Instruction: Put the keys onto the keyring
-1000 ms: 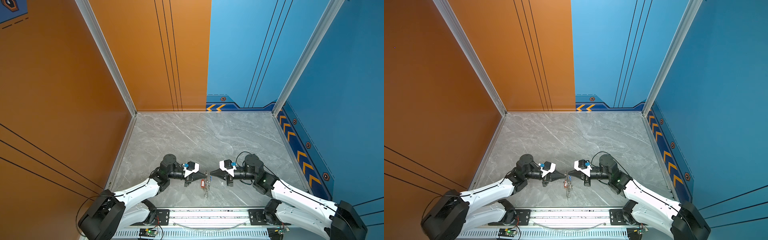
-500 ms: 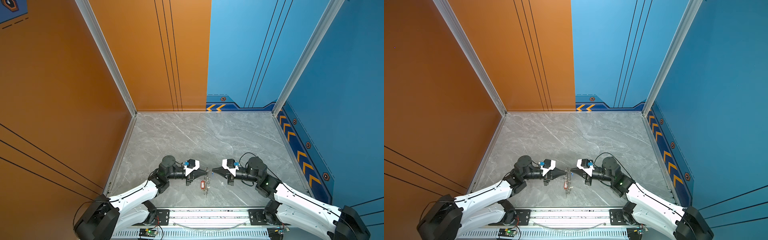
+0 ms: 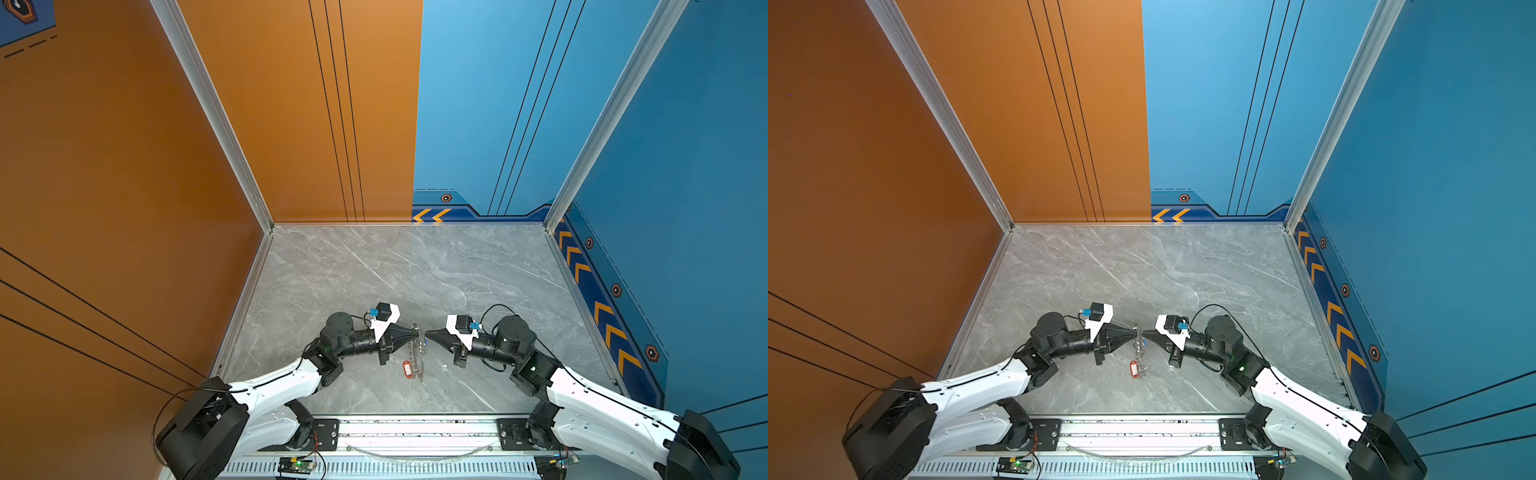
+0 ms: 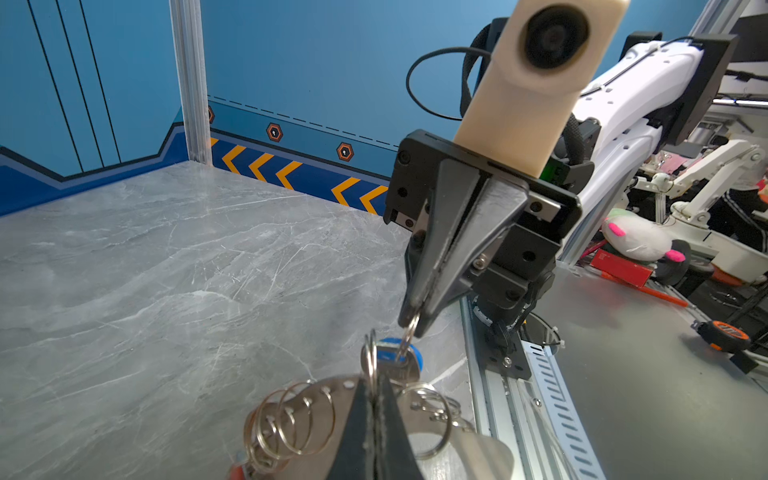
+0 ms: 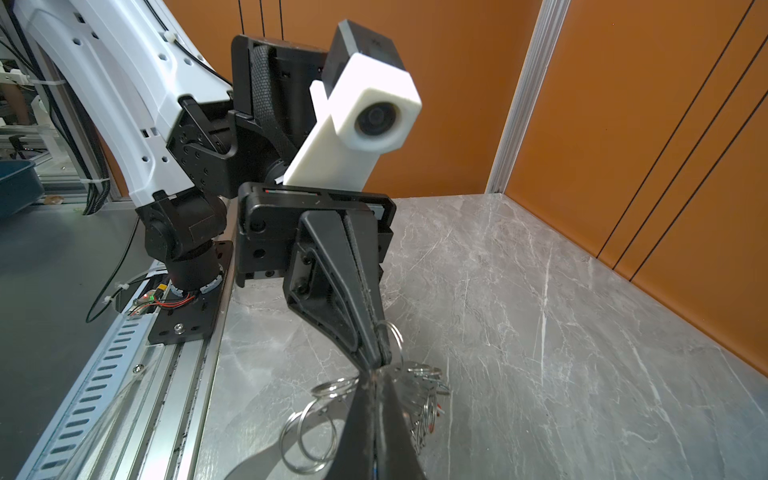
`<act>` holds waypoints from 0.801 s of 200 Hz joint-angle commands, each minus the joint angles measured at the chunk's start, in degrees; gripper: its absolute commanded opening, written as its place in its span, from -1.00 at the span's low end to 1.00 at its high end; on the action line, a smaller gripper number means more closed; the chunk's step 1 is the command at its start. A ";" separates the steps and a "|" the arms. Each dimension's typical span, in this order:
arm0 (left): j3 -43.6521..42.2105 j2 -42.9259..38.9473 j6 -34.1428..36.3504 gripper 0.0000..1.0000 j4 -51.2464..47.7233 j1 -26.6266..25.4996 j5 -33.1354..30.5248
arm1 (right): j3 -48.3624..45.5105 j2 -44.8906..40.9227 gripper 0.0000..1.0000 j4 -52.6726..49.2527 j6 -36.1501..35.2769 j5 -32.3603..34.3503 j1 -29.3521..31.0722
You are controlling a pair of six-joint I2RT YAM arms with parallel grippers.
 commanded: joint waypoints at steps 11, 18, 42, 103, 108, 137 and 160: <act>-0.24 1.45 -5.36 -1.00 7.14 1.47 1.60 | -0.55 0.30 -1.00 1.89 -0.67 1.80 -0.87; -0.34 1.50 -5.35 -1.00 7.46 1.67 2.16 | -0.55 0.55 -1.00 1.87 -1.13 2.20 -1.02; -0.11 1.89 -5.59 -1.00 7.39 1.94 3.38 | -0.05 2.27 -1.00 2.38 -1.73 1.81 -1.37; 0.41 3.81 -6.07 -1.00 7.48 2.25 4.32 | 0.76 3.57 -1.00 4.20 -2.07 3.00 -0.98; 0.39 3.93 -6.10 -1.00 7.48 2.28 4.23 | 0.77 3.48 -1.00 4.16 -2.21 3.20 -0.89; 1.72 5.16 -8.74 -1.00 5.59 3.59 4.13 | 0.57 3.27 -1.00 3.38 -3.20 4.99 0.11; 4.09 6.61 -8.98 -1.00 1.59 3.61 5.52 | 0.50 3.30 -1.00 2.93 -4.59 8.88 1.58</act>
